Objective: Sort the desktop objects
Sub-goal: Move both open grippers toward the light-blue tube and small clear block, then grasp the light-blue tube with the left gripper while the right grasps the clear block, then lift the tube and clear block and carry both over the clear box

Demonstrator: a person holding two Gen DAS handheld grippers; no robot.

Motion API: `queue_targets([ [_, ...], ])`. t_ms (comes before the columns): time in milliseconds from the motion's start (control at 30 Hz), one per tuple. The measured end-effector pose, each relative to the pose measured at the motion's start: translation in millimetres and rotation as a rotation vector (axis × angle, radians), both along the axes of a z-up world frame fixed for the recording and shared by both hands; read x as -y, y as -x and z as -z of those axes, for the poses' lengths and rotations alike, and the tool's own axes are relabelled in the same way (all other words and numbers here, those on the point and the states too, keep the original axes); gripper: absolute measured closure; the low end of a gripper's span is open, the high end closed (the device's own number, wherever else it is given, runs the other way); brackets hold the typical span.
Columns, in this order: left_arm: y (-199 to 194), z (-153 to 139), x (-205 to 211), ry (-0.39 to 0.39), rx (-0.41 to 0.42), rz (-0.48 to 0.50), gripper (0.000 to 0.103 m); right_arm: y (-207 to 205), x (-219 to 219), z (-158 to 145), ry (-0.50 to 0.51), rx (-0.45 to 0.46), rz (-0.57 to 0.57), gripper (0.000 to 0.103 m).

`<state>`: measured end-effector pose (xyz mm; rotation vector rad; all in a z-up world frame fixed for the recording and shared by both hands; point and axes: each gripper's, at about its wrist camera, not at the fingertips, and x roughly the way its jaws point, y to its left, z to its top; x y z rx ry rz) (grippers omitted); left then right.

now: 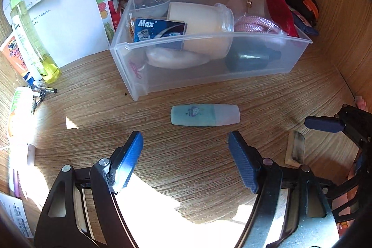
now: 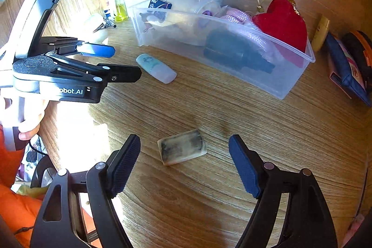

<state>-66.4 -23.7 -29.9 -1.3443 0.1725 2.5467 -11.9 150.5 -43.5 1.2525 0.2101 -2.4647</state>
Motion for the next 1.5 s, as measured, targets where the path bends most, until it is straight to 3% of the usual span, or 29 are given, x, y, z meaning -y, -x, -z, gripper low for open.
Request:
queue_targets([
  [300, 10, 7, -15, 0.008, 0.037, 0.021, 0.027, 0, -9, 2, 0.004, -0.001, 0.005, 0.063],
  [633, 24, 13, -31, 0.026, 0.057, 0.028, 0.027, 4, -32, -5, 0.026, -0.022, 0.058, 0.063],
  [1067, 26, 11, -32, 0.016, 0.004, -0.004, 0.03, 16, -54, -26, 0.068, -0.07, 0.122, 0.063],
  [1500, 6, -40, -15, -0.064, -0.138, -0.019, 0.03, 36, -62, -61, 0.115, -0.165, 0.178, 0.063],
])
